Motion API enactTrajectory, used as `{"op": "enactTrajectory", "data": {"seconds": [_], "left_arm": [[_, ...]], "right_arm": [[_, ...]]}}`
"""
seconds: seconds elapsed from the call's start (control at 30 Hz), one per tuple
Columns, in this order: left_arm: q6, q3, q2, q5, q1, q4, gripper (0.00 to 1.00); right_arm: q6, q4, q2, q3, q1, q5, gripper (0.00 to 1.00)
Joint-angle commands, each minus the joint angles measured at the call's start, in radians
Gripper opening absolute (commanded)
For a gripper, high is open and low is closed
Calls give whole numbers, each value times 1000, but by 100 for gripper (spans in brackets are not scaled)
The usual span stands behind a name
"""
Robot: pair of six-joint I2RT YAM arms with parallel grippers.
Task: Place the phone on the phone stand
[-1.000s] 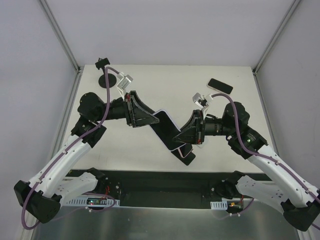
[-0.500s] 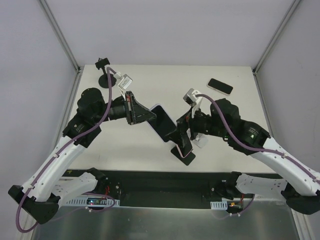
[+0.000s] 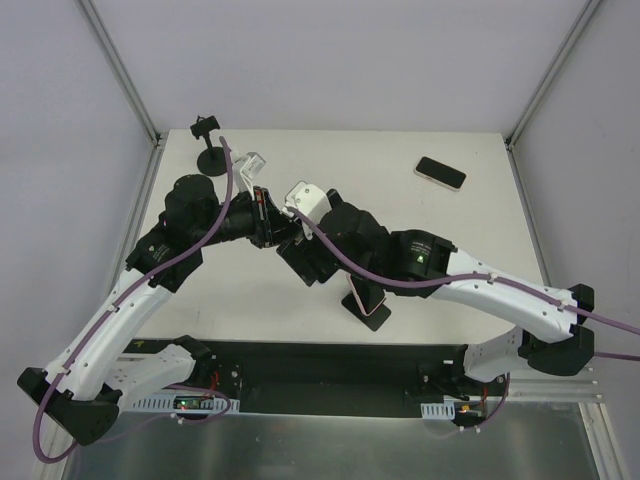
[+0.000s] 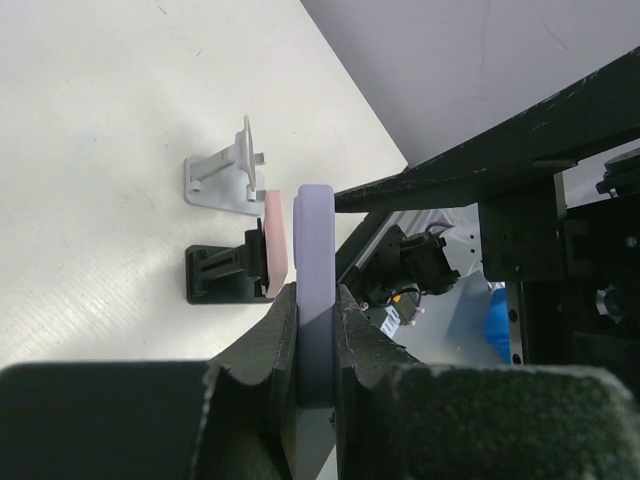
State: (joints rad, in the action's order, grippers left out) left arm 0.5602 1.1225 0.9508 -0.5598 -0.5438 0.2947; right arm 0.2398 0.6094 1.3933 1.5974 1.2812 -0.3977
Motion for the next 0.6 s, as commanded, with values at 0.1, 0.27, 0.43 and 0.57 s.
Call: {"op": "enactTrajectory", "data": {"seconds": [0.1, 0.27, 0.43, 0.57], "left_arm": [[38, 53, -20, -3, -5, -65, 0], [53, 60, -9, -31, -5, -66, 0], [70, 69, -4, -22, -5, -69, 0], [78, 72, -1, -34, -7, -75, 0]], "right_arm": [[-10, 19, 26, 55, 10, -130, 96], [-7, 4, 22, 44, 9, -116, 99], [-23, 12, 42, 67, 9, -99, 88], [-23, 16, 59, 85, 9, -102, 76]]}}
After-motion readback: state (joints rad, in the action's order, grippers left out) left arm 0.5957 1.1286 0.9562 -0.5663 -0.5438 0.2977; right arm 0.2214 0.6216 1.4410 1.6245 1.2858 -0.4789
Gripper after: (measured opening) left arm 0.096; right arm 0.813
